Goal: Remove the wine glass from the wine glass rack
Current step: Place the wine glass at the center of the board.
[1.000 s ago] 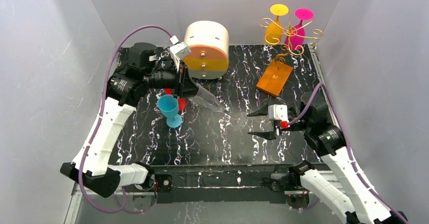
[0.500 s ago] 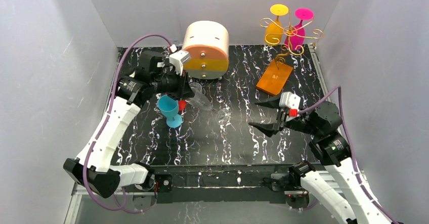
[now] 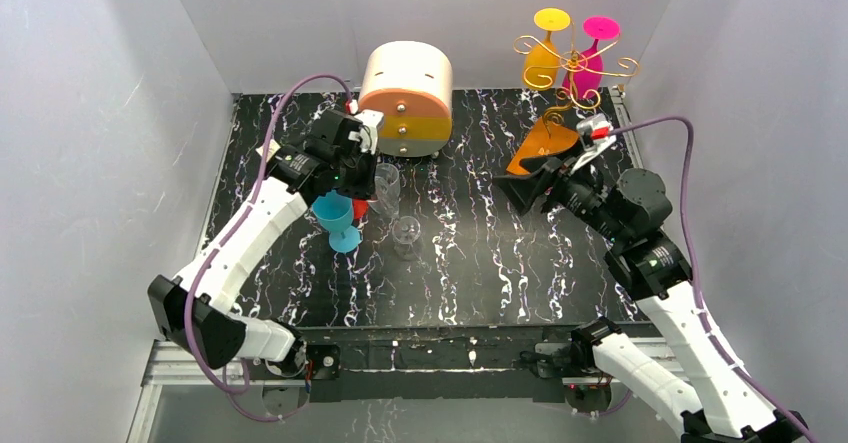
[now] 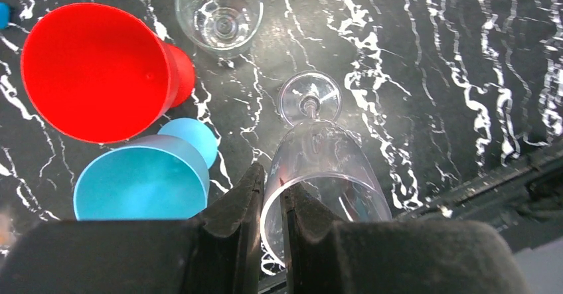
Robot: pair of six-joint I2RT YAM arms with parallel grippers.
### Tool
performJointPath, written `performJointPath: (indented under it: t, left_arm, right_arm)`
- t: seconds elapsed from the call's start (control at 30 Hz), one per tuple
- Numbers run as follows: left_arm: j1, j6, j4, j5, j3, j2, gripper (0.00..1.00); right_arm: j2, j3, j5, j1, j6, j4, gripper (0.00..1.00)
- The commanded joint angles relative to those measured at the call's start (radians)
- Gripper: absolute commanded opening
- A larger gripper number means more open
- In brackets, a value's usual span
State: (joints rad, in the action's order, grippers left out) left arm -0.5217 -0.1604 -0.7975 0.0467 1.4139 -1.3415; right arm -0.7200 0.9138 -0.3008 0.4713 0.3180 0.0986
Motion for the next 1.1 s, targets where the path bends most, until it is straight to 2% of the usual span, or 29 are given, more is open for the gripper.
performJointPath:
  t: [0.0, 0.1, 0.3, 0.53, 0.67, 0.9, 1.07]
  left_arm:
    - [-0.035, -0.049, 0.023, -0.174, -0.014, -0.027, 0.00]
    - [-0.035, -0.060, 0.024, -0.214, -0.021, -0.048, 0.00]
    - [-0.035, -0.073, 0.024, -0.257, -0.030, -0.094, 0.00]
    - [-0.035, -0.067, 0.047, -0.253, -0.007, -0.133, 0.00]
    - [-0.035, -0.068, 0.000, -0.254, 0.017, -0.158, 0.00]
    - [-0.035, -0.063, -0.078, -0.270, 0.110, -0.207, 0.00]
    - [-0.035, -0.059, -0.104, -0.273, 0.146, -0.234, 0.09]
  right_arm:
    - [-0.012, 0.101, 0.129, -0.003, 0.125, 0.048, 0.88]
    - [-0.023, 0.123, 0.181, -0.003, 0.156, 0.075, 0.88]
    - [-0.054, 0.163, 0.182, -0.003, 0.156, 0.121, 0.89]
    - [-0.105, 0.219, 0.201, -0.003, 0.155, 0.195, 0.89]
    - [-0.177, 0.314, 0.268, -0.003, 0.151, 0.302, 0.91]
    - [-0.287, 0.438, 0.282, -0.003, 0.104, 0.415, 0.93]
    - [-0.327, 0.499, 0.350, -0.003, 0.102, 0.462, 0.94]
